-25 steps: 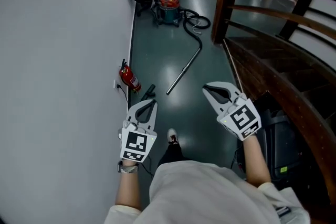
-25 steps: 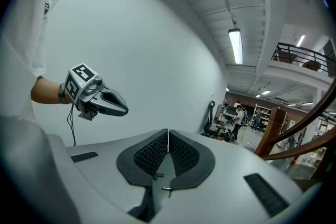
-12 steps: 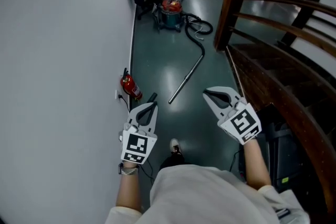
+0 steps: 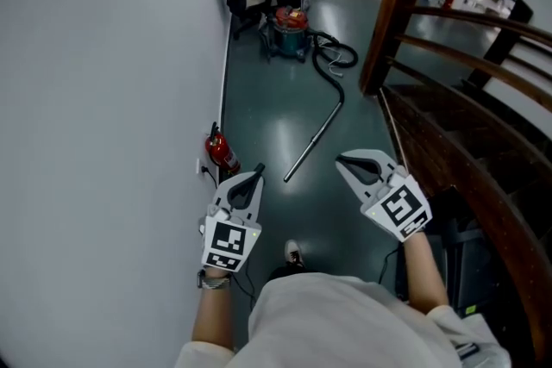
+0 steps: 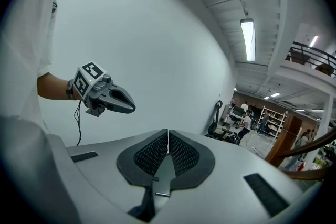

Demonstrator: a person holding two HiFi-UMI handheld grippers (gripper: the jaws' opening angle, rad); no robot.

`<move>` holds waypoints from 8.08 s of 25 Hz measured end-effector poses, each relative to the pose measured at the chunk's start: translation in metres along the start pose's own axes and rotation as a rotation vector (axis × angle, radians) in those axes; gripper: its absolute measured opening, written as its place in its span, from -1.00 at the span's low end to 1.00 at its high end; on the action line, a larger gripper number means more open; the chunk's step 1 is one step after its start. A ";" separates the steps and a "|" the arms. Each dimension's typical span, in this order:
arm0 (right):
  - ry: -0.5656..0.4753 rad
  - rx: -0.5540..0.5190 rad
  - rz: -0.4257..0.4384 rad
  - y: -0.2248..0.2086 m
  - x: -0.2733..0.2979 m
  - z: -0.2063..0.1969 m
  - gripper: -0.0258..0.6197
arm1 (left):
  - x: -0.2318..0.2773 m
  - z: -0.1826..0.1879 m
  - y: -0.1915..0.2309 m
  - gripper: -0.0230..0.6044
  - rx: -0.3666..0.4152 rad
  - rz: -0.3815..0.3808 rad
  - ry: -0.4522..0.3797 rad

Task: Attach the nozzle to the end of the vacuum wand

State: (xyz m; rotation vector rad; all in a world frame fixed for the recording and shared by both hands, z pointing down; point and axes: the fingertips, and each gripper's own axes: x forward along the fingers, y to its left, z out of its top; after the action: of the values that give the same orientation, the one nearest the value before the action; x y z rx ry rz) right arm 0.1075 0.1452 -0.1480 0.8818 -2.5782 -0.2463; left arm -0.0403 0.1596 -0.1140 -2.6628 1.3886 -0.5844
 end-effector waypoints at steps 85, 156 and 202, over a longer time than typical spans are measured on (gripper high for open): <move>0.048 0.024 0.047 -0.111 0.164 -0.030 -0.83 | 0.137 -0.056 0.127 -0.93 -0.069 -0.001 0.104; 0.080 0.051 0.240 -0.159 0.321 -0.205 -0.83 | 0.293 -0.214 0.152 -0.93 -0.145 0.038 0.249; 0.132 -0.117 0.483 -0.008 0.612 -0.703 -0.83 | 0.479 -0.740 0.111 -0.93 -0.168 -0.039 0.314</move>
State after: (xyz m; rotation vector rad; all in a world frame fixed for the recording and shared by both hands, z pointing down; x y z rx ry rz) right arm -0.0274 -0.2648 0.6781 0.2101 -2.5283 -0.1862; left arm -0.1523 -0.2152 0.6832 -2.8283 1.5241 -0.9679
